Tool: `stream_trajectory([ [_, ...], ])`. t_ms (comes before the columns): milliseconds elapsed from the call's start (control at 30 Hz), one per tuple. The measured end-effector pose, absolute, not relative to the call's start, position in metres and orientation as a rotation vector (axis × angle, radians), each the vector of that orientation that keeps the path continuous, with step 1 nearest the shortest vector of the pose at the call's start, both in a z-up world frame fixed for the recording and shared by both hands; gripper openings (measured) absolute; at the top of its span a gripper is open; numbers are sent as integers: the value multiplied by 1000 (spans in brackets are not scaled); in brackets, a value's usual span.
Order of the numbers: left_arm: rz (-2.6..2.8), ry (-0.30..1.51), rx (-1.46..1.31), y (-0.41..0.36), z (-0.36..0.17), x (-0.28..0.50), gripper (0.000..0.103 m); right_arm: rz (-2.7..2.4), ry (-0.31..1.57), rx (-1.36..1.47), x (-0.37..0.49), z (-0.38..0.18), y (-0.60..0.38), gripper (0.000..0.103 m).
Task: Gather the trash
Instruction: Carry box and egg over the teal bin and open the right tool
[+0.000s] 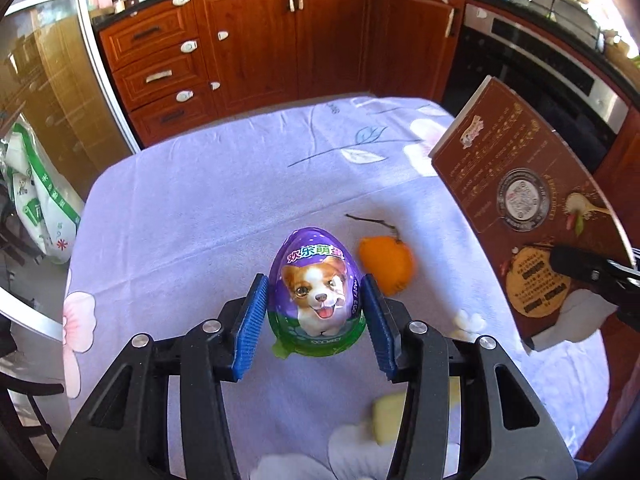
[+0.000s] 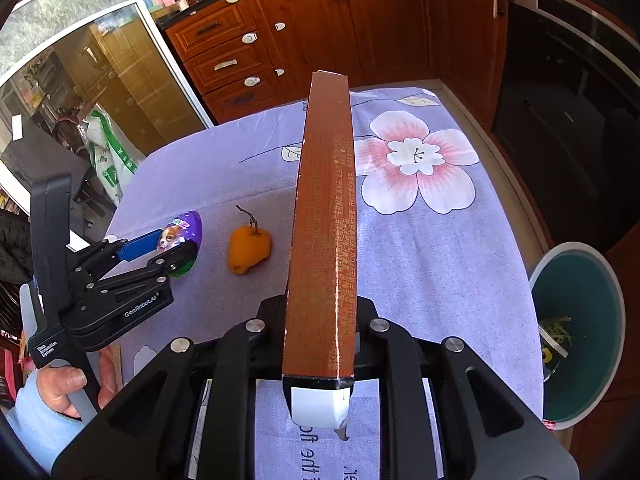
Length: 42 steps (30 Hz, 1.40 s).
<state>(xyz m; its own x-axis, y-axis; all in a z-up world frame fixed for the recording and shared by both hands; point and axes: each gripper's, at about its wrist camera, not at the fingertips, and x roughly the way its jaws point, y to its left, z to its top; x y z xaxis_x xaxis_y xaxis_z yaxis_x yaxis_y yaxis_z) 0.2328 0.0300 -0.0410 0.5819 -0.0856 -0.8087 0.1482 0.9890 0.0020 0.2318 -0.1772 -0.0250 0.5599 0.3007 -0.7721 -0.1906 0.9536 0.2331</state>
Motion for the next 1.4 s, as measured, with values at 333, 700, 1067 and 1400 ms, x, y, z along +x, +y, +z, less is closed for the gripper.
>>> stream_trajectory([
  [333, -260, 886, 106, -30, 2, 188, 49, 265, 871, 185, 192, -1, -222, 17],
  [700, -413, 882, 140, -119, 14, 163, 49, 132, 836, 235, 146, 8, -321, 17],
  [1067, -529, 922, 204, -205, 1, 161, 49, -31, 952, 307, 122, -30, -435, 17],
  [1400, -571, 970, 223, -253, -20, 172, 49, -28, 1069, 352, 139, -68, -467, 18],
])
